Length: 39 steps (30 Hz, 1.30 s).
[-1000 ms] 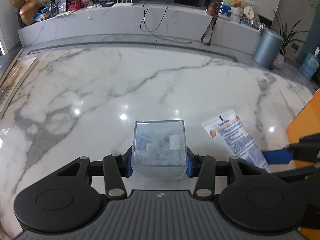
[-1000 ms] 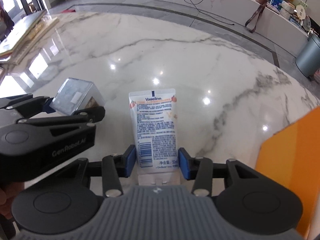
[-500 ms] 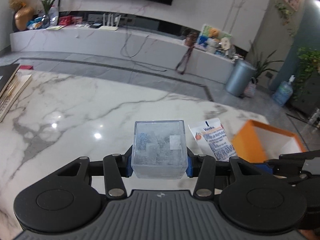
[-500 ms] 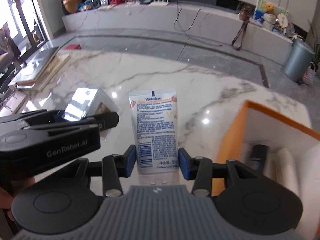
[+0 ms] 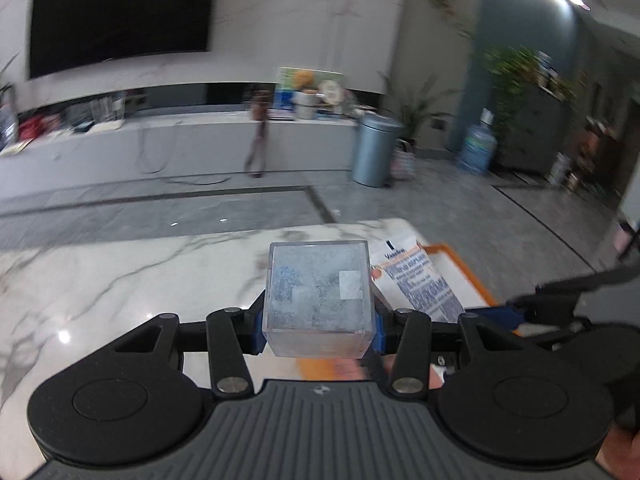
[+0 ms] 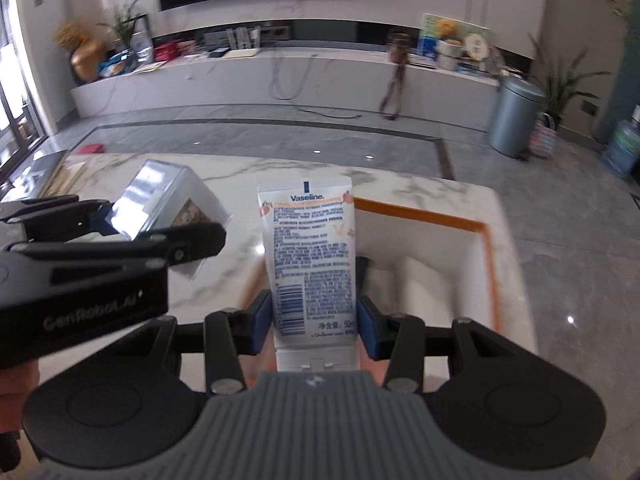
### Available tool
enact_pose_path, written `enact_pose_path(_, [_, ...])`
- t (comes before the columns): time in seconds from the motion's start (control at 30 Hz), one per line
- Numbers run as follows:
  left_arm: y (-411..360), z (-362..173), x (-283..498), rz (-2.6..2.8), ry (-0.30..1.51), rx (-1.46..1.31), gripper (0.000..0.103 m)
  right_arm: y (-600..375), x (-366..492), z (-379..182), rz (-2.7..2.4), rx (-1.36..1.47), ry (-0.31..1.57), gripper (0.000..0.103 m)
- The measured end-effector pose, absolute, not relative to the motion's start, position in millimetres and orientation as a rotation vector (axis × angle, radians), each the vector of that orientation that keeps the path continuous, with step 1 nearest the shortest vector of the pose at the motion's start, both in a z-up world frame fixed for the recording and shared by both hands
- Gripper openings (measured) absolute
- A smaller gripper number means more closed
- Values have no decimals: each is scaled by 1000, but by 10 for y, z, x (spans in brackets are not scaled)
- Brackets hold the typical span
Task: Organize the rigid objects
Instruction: 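Carry the cube container and Vaseline tube over the orange box with both tools, then lower both items into the orange box and open both tools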
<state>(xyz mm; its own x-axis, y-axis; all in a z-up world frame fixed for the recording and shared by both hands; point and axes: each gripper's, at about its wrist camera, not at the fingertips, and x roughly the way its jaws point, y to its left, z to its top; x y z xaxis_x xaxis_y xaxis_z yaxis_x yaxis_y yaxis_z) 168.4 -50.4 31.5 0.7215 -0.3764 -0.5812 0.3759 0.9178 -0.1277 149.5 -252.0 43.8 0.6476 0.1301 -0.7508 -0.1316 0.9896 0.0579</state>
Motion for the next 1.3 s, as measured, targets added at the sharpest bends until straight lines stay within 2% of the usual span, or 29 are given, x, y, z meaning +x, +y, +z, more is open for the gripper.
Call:
enact_pose_path(0.43, [-1383, -168, 1942, -485, 721, 257, 53, -3144, 1683, -91, 91, 67, 932, 46])
enact_pose_path(0.87, [-1627, -572, 1912, -462, 714, 454, 53, -3136, 1935, -514, 104, 104, 992, 47])
enact_pose_path(1.3, [-1650, -656, 1903, -458, 724, 505, 53, -3040, 1889, -532, 97, 42, 994, 48])
